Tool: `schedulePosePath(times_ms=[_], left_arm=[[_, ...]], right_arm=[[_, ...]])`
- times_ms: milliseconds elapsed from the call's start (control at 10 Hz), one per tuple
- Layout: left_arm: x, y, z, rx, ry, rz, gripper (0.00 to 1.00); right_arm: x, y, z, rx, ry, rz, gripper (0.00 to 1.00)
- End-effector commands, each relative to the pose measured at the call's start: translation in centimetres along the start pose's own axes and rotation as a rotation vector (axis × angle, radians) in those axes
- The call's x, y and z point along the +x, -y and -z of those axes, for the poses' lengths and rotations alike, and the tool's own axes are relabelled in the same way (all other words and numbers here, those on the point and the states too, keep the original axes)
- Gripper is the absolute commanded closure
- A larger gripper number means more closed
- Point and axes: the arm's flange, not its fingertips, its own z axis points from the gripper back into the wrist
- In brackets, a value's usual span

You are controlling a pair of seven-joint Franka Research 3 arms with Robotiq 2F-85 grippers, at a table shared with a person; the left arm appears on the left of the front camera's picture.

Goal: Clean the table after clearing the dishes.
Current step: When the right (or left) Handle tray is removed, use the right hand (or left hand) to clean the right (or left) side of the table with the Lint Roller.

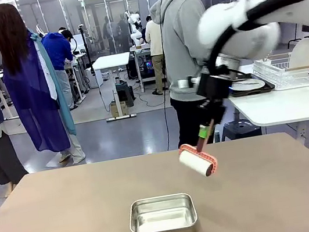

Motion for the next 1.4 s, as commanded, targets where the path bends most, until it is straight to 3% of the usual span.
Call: schedulePosePath(times_ms=[0,200,400,500,700,800,900,1100,1300], left_arm=[[-0.1,0.5,0.1,0.019,0.007,-0.013,0.00],[-0.1,0.5,0.1,0.019,0.007,-0.013,0.00],[-0.1,0.5,0.1,0.019,0.007,-0.013,0.00],[-0.1,0.5,0.1,0.019,0.007,-0.013,0.00],[-0.1,0.5,0.1,0.019,0.007,-0.013,0.00],[-0.1,0.5,0.1,0.019,0.007,-0.013,0.00],[-0.1,0.5,0.1,0.019,0.007,-0.013,0.00],[-0.1,0.5,0.1,0.019,0.007,-0.013,0.00],[-0.1,0.5,0.1,0.019,0.007,-0.013,0.00]], right_arm=[[-3.7,0.0,1.4,-0.026,0.124,0.223,1.00],[-5.1,3.3,0.6,-0.029,0.215,0.401,1.00],[-3.6,5.1,1.3,0.035,0.169,0.374,1.00],[-5.8,4.9,0.4,-0.016,0.180,0.367,1.00],[-5.8,4.9,0.4,-0.016,0.180,0.367,1.00],[-5.4,5.6,0.9,-0.010,0.173,0.377,0.77],[-4.4,6.0,2.8,0.031,0.123,0.346,0.77],[-4.2,7.4,5.5,0.211,0.117,0.325,0.77],[-4.4,8.4,6.9,0.242,0.136,0.354,0.77]])
